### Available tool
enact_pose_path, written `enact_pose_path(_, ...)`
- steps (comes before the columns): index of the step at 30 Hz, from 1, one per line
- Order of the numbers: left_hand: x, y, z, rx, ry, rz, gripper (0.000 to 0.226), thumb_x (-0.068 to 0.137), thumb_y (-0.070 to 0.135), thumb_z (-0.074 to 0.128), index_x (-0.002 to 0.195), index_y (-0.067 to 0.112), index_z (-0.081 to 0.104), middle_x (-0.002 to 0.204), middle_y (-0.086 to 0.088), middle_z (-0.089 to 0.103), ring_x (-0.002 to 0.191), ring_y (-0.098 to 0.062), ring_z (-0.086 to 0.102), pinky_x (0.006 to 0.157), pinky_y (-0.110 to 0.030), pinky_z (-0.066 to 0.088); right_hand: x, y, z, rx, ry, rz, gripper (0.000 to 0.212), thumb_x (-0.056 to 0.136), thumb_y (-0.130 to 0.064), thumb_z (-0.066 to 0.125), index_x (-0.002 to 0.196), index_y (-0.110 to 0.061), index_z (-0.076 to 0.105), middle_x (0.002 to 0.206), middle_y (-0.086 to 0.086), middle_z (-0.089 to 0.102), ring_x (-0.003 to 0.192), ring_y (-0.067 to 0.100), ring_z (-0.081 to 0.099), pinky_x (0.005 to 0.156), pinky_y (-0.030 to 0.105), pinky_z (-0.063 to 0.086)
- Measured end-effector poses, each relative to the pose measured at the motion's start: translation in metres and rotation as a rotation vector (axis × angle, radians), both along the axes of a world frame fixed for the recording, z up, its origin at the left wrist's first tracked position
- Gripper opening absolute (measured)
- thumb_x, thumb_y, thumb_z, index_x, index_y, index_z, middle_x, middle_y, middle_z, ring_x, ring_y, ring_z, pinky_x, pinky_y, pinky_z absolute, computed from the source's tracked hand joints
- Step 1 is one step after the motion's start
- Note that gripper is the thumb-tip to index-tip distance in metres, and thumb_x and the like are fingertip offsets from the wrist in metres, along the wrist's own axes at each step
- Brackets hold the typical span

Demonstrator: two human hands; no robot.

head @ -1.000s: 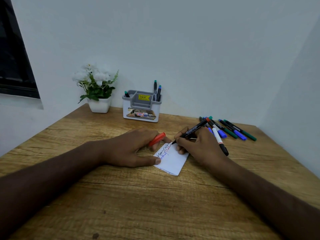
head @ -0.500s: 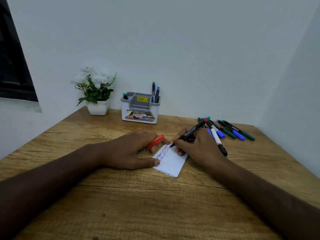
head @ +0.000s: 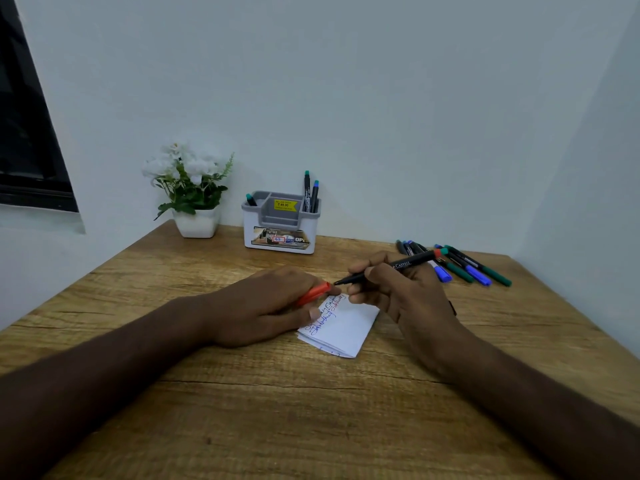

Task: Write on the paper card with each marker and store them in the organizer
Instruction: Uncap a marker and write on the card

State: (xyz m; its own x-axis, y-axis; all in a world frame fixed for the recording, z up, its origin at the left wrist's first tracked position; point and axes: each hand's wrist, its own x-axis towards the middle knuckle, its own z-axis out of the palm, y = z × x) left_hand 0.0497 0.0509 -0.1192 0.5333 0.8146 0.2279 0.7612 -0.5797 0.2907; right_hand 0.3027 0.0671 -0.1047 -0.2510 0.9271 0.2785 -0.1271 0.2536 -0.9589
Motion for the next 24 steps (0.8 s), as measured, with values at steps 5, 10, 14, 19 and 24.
enact_pose_path(5, 0.000, -0.002, 0.000, 0.018, 0.009, 0.008, 0.061, 0.094, 0.072, 0.038, 0.136, 0.030, 0.052, 0.127, 0.006, 0.058, 0.107, 0.004, 0.039, 0.094, -0.024, 0.038, 0.002, 0.002, 0.000, 0.015, -0.011, -0.020, 0.014, 0.102, 0.001, 0.061, 0.099, 0.003, 0.074, 0.090, 0.025, 0.078, 0.080, 0.032, 0.076, 0.080, 0.042, 0.062)
enact_pose_path(10, -0.002, -0.001, -0.003, 0.004, 0.017, 0.009, 0.059, 0.095, 0.073, 0.039, 0.136, 0.033, 0.050, 0.129, 0.007, 0.057, 0.107, 0.005, 0.038, 0.093, -0.022, 0.035, -0.001, 0.000, 0.000, 0.034, -0.065, 0.018, 0.010, 0.100, 0.001, 0.065, 0.100, -0.001, 0.075, 0.091, 0.023, 0.079, 0.082, 0.033, 0.077, 0.082, 0.045, 0.064)
enact_pose_path(14, -0.003, -0.001, 0.002, -0.010, 0.045, -0.019, 0.045, 0.100, 0.068, 0.047, 0.129, 0.034, 0.051, 0.123, 0.013, 0.057, 0.103, 0.006, 0.042, 0.090, -0.024, 0.040, -0.002, -0.007, 0.003, 0.147, -0.298, 0.027, 0.008, 0.093, -0.014, 0.079, 0.101, -0.013, 0.081, 0.091, 0.005, 0.083, 0.086, 0.017, 0.080, 0.082, 0.033, 0.067)
enact_pose_path(19, 0.001, -0.007, 0.013, 0.010, 0.123, -0.044, 0.029, 0.111, 0.053, 0.036, 0.125, 0.032, 0.052, 0.116, 0.015, 0.055, 0.107, -0.002, 0.049, 0.091, -0.035, 0.048, -0.006, -0.012, 0.003, 0.226, -0.435, 0.090, 0.014, 0.087, -0.019, 0.086, 0.101, -0.020, 0.085, 0.091, -0.005, 0.082, 0.079, 0.010, 0.076, 0.075, 0.025, 0.063)
enact_pose_path(24, 0.002, -0.010, 0.015, -0.027, 0.166, 0.001, 0.041, 0.109, 0.058, 0.028, 0.134, 0.034, 0.049, 0.125, 0.013, 0.053, 0.109, 0.001, 0.049, 0.095, -0.034, 0.049, -0.006, -0.010, 0.003, 0.187, -0.395, 0.107, 0.013, 0.089, -0.022, 0.084, 0.102, -0.019, 0.083, 0.088, 0.003, 0.082, 0.081, 0.021, 0.079, 0.081, 0.033, 0.066)
